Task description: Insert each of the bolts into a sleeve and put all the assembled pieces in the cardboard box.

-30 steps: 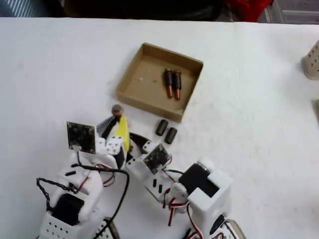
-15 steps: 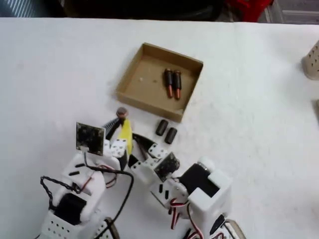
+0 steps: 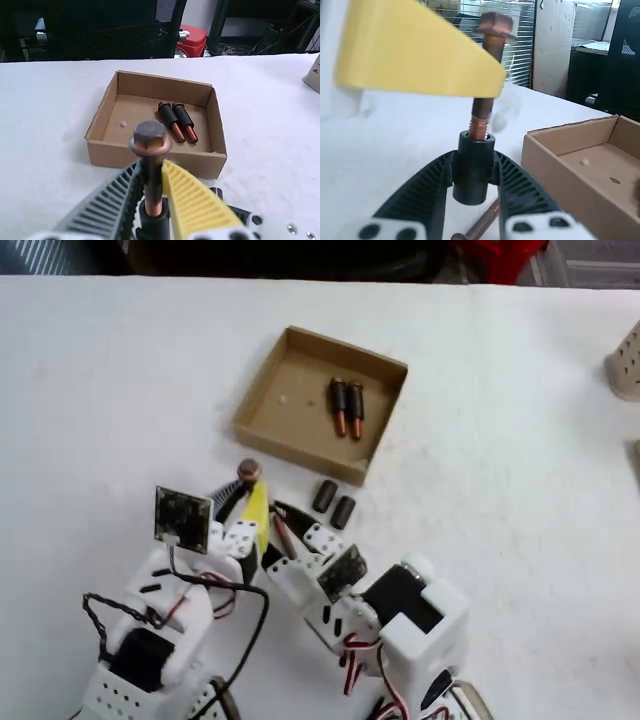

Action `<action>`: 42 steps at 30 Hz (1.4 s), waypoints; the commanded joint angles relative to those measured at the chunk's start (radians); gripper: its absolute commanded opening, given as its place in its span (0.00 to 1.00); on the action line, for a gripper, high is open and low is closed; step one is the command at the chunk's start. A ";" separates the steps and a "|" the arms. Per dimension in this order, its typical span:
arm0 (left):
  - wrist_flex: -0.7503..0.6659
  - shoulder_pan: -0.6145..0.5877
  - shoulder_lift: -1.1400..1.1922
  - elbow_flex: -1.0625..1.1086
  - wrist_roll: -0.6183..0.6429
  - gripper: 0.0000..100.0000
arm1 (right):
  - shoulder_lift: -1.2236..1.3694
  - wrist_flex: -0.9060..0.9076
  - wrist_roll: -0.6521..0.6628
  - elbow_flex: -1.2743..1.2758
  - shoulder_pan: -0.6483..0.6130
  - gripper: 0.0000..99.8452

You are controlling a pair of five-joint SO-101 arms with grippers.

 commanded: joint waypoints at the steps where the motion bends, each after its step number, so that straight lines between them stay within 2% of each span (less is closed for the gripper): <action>1: 0.028 0.005 -0.018 -0.014 -0.014 0.02 | -0.053 -0.027 0.000 0.002 0.021 0.02; 6: 0.021 0.002 -0.018 0.028 -0.064 0.02 | -0.061 -0.027 0.000 -0.008 0.053 0.02; 23: -0.012 0.007 -0.016 0.115 -0.077 0.02 | -0.108 -0.018 -0.005 -0.003 0.070 0.02; 25: -0.006 0.013 -0.016 0.124 -0.127 0.02 | -0.108 -0.018 -0.005 -0.003 0.070 0.02; 30: -0.009 0.015 -0.016 0.124 -0.364 0.02 | -0.108 0.019 -0.005 -0.008 0.070 0.02; 34: -0.006 0.008 -0.016 0.124 -0.393 0.02 | -0.108 0.022 -0.006 -0.008 0.068 0.02; 36: -0.005 0.008 -0.016 0.124 -0.393 0.05 | -0.108 0.022 -0.006 -0.008 0.068 0.02; 42: 0.054 0.008 -0.016 0.124 -0.358 0.27 | -0.108 0.022 -0.003 -0.008 0.068 0.02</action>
